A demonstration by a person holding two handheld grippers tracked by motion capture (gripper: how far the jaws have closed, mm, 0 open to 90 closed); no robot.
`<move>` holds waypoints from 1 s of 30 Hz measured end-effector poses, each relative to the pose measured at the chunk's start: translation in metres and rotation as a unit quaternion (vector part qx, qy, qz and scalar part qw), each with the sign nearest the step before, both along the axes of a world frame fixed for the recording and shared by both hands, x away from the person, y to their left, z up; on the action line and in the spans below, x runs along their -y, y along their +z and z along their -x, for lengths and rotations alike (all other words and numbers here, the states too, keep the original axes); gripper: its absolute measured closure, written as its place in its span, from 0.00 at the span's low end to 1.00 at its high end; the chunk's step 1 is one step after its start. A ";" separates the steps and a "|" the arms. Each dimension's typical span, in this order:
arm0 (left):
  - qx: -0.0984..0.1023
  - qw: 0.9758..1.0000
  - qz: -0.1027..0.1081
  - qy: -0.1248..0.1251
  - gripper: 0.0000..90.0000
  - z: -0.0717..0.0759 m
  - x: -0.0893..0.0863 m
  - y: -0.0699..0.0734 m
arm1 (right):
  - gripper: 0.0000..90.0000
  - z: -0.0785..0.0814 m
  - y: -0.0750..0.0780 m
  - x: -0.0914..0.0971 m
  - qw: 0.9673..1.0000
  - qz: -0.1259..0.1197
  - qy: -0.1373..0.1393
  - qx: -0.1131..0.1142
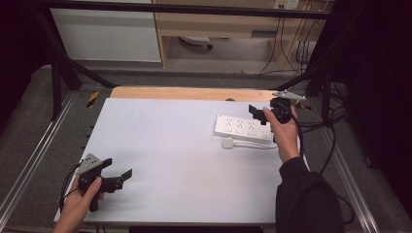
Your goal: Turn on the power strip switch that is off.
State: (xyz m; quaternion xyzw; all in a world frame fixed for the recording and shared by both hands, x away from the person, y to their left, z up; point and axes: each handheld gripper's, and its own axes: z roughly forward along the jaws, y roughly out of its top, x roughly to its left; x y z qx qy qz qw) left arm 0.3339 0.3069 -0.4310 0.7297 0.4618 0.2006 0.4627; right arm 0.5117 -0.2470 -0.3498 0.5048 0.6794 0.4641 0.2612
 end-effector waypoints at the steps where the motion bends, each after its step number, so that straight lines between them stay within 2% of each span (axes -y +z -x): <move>1: 0.000 1.000 0.000 0.000 0.07 0.000 0.000 0.000 | 0.06 -0.001 -0.001 0.000 1.000 0.000 -0.001 0.000; 20: -0.001 1.000 -0.003 -0.004 0.07 0.000 0.001 -0.001 | 0.09 -0.011 -0.011 -0.010 1.000 0.004 0.001 -0.012; 30: -0.004 1.000 -0.003 -0.002 0.07 0.000 0.001 -0.001 | 0.04 -0.015 -0.015 -0.014 1.000 0.012 -0.007 -0.018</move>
